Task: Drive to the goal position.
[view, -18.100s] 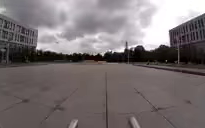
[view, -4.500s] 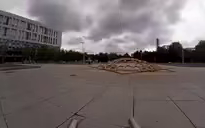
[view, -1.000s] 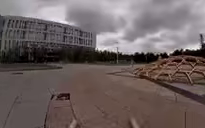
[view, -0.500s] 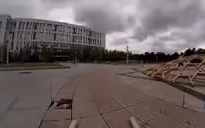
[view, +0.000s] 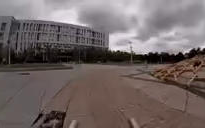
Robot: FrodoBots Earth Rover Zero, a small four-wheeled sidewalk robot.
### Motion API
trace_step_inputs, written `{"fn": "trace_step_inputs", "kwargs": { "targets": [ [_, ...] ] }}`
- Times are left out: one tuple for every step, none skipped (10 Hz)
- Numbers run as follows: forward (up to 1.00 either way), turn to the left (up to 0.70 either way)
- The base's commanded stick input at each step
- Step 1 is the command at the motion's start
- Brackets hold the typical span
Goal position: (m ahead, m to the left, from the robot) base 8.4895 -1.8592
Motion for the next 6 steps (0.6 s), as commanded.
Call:
{"fn": "trace_step_inputs", "kwargs": {
  "targets": [
    [1.00, 0.00],
    [1.00, 0.00],
    [1.00, 0.00],
    [1.00, 0.00],
    [1.00, 0.00],
    [1.00, 0.00]
  ]
}}
